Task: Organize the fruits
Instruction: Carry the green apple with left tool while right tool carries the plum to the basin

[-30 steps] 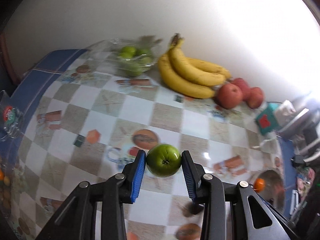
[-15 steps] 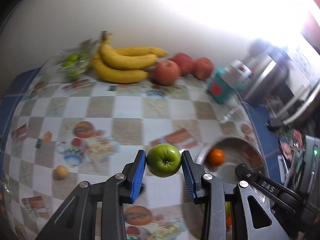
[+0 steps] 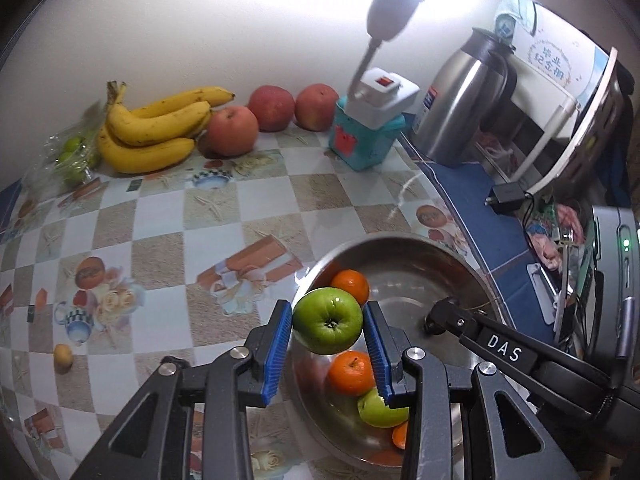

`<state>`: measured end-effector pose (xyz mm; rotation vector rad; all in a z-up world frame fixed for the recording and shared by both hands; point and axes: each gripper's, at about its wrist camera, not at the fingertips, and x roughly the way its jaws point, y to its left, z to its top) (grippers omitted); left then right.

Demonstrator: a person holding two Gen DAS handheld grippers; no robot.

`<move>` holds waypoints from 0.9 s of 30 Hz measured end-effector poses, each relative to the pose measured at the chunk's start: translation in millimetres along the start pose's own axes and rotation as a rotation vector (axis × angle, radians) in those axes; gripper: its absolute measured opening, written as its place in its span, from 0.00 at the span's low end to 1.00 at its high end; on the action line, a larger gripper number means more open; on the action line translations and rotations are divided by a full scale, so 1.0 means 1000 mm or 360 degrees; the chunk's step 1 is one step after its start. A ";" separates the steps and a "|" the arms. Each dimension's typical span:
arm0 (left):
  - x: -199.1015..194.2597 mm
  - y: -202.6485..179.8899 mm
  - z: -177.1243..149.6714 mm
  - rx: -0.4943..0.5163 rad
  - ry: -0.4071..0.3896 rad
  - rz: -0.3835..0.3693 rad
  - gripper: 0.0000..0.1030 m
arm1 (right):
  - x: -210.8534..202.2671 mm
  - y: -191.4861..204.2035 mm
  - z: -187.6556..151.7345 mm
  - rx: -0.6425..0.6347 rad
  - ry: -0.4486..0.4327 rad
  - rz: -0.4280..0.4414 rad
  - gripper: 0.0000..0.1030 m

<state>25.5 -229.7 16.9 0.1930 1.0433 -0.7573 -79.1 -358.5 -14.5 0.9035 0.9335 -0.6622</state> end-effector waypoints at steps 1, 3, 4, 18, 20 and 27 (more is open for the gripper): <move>0.002 -0.002 -0.001 0.0006 0.0003 0.0001 0.38 | 0.001 0.000 -0.001 -0.0002 0.0004 -0.0002 0.25; 0.005 -0.003 -0.002 0.0017 0.0007 0.0000 0.38 | 0.004 0.000 -0.001 -0.0005 0.0016 -0.0006 0.25; 0.007 -0.004 -0.002 0.0020 0.0010 -0.0004 0.38 | 0.005 0.001 -0.001 -0.0006 0.0018 -0.0008 0.25; 0.028 -0.004 -0.006 0.0036 0.0054 -0.0021 0.38 | 0.023 -0.002 -0.004 0.0002 0.0097 -0.0056 0.25; 0.031 -0.005 -0.007 0.0034 0.0065 -0.0021 0.38 | 0.023 -0.003 -0.004 0.0011 0.0101 -0.0059 0.25; 0.037 -0.005 -0.008 0.0028 0.0079 -0.0022 0.38 | 0.025 -0.003 -0.004 0.0021 0.0085 -0.0057 0.25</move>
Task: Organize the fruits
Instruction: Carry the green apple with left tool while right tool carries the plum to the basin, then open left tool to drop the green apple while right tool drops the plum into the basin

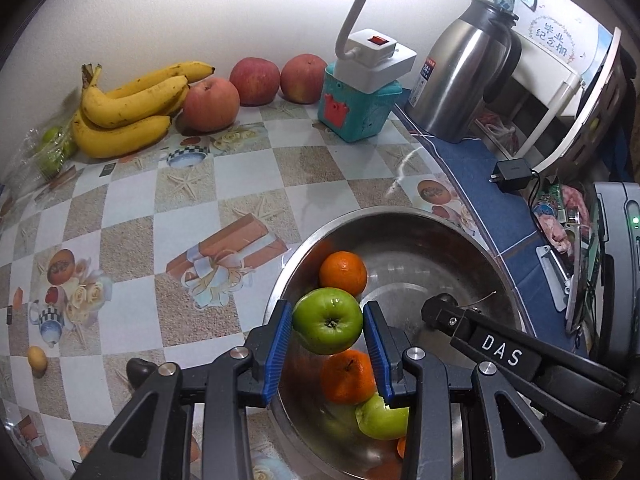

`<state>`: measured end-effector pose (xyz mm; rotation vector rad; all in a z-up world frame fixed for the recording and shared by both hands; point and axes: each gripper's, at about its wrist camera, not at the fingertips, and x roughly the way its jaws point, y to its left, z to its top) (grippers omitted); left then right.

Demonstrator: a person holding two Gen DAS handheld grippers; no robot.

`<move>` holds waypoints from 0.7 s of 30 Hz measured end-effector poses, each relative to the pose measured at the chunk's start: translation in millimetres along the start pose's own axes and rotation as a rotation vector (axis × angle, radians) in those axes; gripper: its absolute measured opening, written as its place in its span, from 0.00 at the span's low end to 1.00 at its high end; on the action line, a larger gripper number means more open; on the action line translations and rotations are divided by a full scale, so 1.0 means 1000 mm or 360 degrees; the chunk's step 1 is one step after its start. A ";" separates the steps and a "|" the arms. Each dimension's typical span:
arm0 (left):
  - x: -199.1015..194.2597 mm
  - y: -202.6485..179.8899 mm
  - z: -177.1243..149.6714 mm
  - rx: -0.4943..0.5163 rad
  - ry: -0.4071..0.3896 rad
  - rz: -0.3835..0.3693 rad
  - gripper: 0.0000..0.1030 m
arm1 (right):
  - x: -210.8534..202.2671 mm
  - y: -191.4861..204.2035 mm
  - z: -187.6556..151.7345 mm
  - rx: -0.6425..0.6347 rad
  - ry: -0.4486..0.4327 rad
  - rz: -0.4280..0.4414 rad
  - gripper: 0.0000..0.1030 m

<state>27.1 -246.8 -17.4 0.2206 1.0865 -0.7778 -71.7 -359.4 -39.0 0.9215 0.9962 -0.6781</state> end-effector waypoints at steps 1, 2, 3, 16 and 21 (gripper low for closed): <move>0.001 0.001 0.000 -0.0002 0.0002 0.0002 0.38 | 0.001 0.000 0.000 -0.0004 -0.0003 -0.0003 0.25; 0.002 0.001 0.000 -0.0005 0.0004 0.0002 0.38 | 0.002 0.000 0.000 -0.0005 -0.0001 -0.0004 0.25; 0.003 0.002 0.000 -0.0010 0.0008 0.0000 0.38 | 0.003 0.000 0.000 -0.0004 0.0003 -0.0002 0.25; 0.014 0.006 -0.002 -0.0054 0.0055 -0.0009 0.38 | 0.017 0.002 0.002 0.0015 0.0033 0.0000 0.26; 0.012 0.005 -0.001 -0.0039 0.0040 0.0000 0.40 | 0.017 0.001 0.003 0.0029 0.0054 0.0001 0.26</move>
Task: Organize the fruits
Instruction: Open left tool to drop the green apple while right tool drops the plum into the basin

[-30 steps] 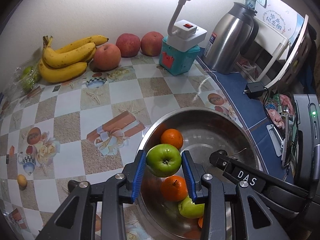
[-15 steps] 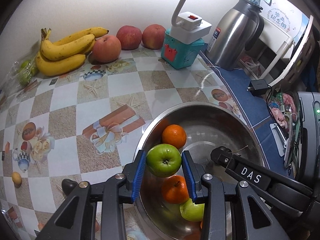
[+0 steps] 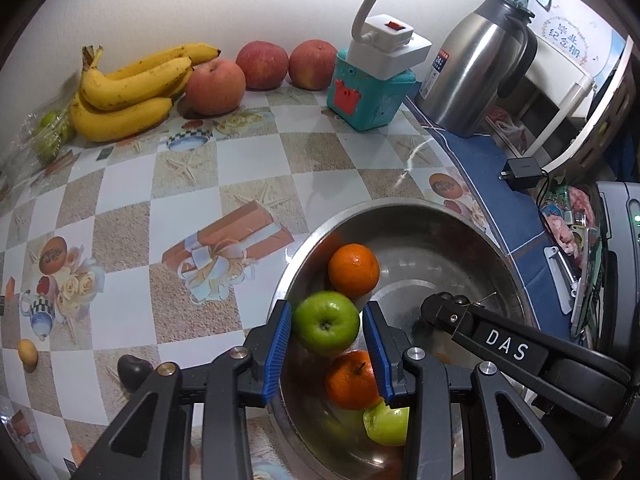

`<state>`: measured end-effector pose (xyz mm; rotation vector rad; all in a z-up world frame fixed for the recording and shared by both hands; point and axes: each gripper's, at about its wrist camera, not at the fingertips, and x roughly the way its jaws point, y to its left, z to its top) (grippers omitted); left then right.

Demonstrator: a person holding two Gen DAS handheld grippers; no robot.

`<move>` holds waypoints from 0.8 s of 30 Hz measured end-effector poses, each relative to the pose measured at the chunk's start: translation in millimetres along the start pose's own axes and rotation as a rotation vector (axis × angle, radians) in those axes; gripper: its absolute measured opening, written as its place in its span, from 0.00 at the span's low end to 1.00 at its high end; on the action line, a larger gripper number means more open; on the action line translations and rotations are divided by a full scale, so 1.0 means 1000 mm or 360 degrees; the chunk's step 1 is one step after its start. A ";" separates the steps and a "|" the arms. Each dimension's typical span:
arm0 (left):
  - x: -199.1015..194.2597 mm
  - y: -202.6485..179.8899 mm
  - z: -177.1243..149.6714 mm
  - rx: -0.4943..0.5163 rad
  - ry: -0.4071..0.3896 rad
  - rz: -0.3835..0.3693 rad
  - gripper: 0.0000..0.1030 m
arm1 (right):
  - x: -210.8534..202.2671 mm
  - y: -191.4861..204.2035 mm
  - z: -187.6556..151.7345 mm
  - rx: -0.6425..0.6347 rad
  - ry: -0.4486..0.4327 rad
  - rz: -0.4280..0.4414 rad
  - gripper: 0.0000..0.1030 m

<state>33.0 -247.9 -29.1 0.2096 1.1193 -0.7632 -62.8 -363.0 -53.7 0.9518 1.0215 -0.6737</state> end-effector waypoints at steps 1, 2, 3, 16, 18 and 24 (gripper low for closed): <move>-0.002 0.000 0.001 0.0001 -0.0007 -0.0005 0.40 | 0.000 0.000 0.000 0.0002 0.0005 0.0005 0.26; -0.003 0.000 0.001 0.0001 -0.0014 -0.0008 0.40 | -0.001 0.000 0.000 0.0005 0.0005 0.0012 0.26; -0.004 0.001 0.001 0.0002 -0.0018 -0.0009 0.40 | -0.002 0.000 0.000 0.0001 0.0002 0.0010 0.26; -0.023 0.011 0.008 -0.0022 -0.0071 0.0025 0.55 | -0.026 0.009 0.003 -0.0065 -0.0080 0.0009 0.40; -0.025 0.015 0.009 -0.0042 -0.0081 0.0053 0.63 | -0.030 0.011 0.003 -0.0082 -0.0090 0.0000 0.45; -0.027 0.034 0.009 -0.0131 -0.0098 0.0200 0.79 | -0.031 0.013 0.002 -0.0123 -0.0087 -0.0060 0.57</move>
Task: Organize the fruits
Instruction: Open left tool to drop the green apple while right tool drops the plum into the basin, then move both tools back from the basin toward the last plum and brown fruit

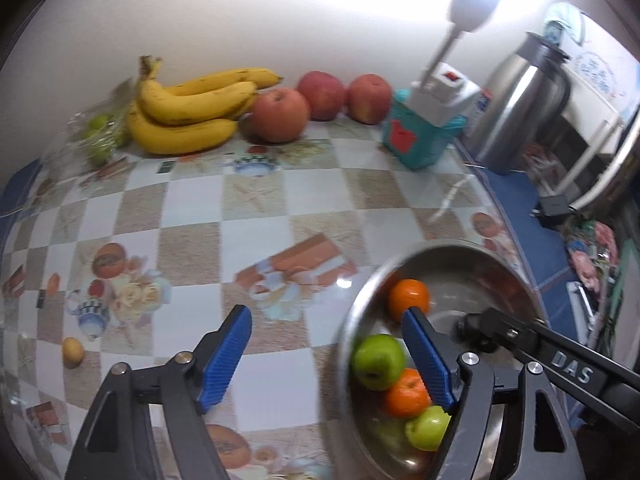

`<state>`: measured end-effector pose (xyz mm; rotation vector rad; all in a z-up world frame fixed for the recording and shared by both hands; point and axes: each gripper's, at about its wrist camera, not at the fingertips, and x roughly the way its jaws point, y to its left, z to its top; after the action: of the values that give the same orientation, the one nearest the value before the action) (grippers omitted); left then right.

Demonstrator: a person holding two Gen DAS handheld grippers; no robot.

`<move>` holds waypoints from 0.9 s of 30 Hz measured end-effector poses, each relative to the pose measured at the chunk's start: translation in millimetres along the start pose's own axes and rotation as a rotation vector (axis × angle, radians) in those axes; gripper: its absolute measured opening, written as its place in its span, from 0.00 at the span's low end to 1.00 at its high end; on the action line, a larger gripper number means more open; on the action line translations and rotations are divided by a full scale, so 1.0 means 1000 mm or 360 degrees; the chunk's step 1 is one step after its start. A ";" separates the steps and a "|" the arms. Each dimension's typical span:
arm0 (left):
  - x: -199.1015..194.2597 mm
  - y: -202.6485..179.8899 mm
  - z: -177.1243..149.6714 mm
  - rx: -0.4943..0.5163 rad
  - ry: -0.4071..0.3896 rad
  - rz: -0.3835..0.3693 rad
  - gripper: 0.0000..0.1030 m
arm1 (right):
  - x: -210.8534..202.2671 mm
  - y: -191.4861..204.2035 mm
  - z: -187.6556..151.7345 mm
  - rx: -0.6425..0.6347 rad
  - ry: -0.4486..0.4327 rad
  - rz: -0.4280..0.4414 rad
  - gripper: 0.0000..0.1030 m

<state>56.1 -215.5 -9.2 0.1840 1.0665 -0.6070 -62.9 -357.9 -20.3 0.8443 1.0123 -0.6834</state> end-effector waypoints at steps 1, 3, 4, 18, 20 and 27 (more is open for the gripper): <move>0.001 0.005 0.000 -0.0031 0.0005 0.0020 0.80 | 0.001 0.000 0.000 -0.0007 0.0006 -0.0010 0.57; 0.003 0.014 0.001 -0.0089 0.0015 0.0050 0.93 | 0.003 0.002 -0.001 -0.0020 0.0020 -0.0025 0.57; 0.004 0.019 0.001 -0.0118 0.0017 0.0070 0.98 | 0.004 0.002 -0.001 -0.0027 0.0026 -0.0030 0.58; 0.006 0.047 -0.001 -0.0260 0.0051 0.0225 1.00 | 0.010 0.012 -0.005 -0.0106 0.0064 -0.0082 0.60; 0.007 0.048 -0.001 -0.0260 0.0057 0.0236 1.00 | 0.010 0.012 -0.005 -0.0108 0.0064 -0.0086 0.60; 0.006 0.049 -0.001 -0.0258 0.0064 0.0288 1.00 | 0.009 0.013 -0.006 -0.0136 0.0029 -0.0117 0.96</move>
<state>84.3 -176.8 -21.8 0.1496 1.1187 -0.3533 -51.1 -347.4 -26.9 0.7428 1.0856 -0.6907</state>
